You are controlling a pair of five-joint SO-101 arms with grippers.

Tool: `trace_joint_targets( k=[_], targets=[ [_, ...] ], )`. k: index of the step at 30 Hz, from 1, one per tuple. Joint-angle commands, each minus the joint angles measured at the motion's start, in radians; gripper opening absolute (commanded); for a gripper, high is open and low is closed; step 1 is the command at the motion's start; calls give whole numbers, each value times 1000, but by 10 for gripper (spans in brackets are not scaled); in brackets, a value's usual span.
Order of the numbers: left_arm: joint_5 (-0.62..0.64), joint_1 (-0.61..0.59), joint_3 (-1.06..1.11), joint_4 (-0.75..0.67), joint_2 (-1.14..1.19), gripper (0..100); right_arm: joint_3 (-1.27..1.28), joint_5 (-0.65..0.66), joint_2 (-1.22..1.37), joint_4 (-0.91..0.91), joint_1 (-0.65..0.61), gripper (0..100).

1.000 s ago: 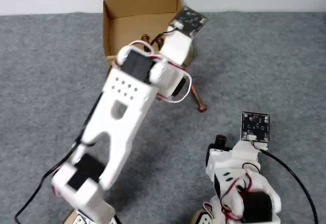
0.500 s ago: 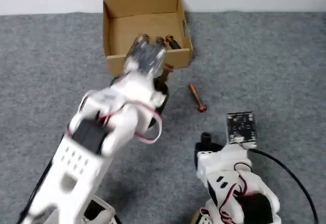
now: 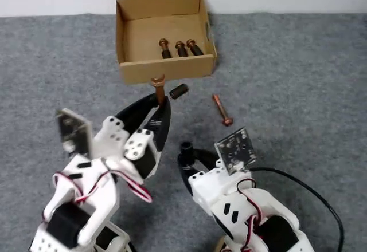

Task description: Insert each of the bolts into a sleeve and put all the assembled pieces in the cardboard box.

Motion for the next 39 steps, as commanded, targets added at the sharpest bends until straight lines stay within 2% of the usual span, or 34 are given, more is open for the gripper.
trace_joint_targets(
  k=[1,4,14,20,24,36,39],
  targets=[
    [118,8,-15,-41,-57,3,-5,64,2,-70,-19,8],
    [172,8,-7,-37,-78,3,-8,101,2,-94,-19,8],
    [176,12,-5,61,-84,3,-68,138,2,-124,-19,8],
    [176,80,45,55,-84,3,-83,140,2,-124,-22,8],
    [176,80,85,55,-86,3,-91,176,2,-127,-22,8],
    [176,83,183,-6,-87,3,-121,180,2,-122,-22,8],
    [176,84,183,15,-87,3,-121,180,2,-122,-19,8]
  ],
)
